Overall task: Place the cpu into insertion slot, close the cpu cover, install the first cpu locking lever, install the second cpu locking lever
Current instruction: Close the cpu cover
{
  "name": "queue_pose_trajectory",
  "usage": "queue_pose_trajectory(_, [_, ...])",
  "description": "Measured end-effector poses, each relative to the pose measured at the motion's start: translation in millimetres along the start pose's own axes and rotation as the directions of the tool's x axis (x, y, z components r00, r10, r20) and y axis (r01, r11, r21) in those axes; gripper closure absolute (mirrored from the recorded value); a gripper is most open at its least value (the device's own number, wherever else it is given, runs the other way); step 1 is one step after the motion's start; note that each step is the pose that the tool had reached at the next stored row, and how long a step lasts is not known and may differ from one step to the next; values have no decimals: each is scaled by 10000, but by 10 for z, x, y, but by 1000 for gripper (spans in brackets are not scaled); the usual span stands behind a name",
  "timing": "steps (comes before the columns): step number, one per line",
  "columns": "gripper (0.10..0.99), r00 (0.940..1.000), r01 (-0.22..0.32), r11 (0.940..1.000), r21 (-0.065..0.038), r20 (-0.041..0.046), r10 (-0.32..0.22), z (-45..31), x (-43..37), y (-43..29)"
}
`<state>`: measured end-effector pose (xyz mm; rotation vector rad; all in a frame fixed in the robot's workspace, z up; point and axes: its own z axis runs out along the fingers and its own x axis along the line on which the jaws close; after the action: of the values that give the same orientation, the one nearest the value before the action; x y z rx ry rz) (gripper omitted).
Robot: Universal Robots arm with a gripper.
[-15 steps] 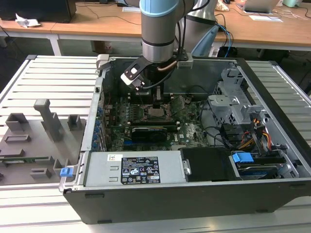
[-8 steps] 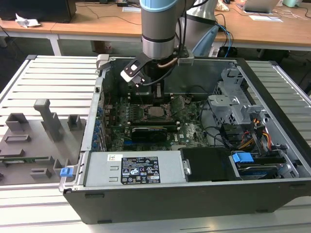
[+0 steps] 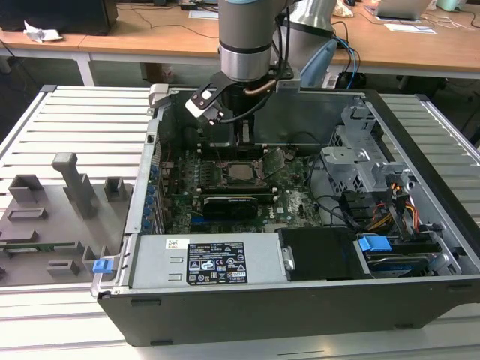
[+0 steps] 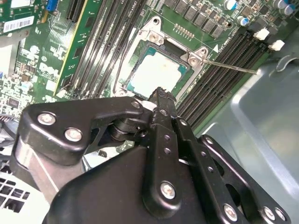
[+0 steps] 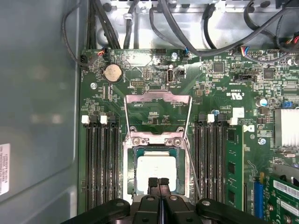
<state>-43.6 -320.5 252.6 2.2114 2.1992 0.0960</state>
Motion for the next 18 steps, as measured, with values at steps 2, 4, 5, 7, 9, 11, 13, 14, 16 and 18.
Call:
queue_pose_trajectory(2, [980, 10000, 2, 10000, 1, -1, -2, -1, -14, 1])
queue_pose_trajectory(4, [980, 10000, 0, 10000, 1, 0, 0, -1, -34, 0])
queue_pose_trajectory(5, [980, 10000, 0, 10000, 1, 0, 0, -2, -44, 0])
queue_pose_trajectory(7, [980, 10000, 1, 10000, 0, -1, -1, -2, -65, 0])
queue_pose_trajectory(9, [980, 10000, 1, 10000, 0, -1, -1, -2, -76, 0])
queue_pose_trajectory(11, [980, 10000, 1, 10000, 3, 0, -1, -2, -77, 7])
queue_pose_trajectory(13, [980, 10000, 0, 10000, 29, -1, 0, 0, -77, 43])
queue_pose_trajectory(14, [980, 10000, -1, 10000, 52, 0, 1, -1, -78, 61])
queue_pose_trajectory(16, [980, 10000, -1, 10000, 78, 0, 1, -26, -77, 69])
queue_pose_trajectory(18, [980, 10000, -1, 10000, 97, 1, 1, -108, -74, 74])
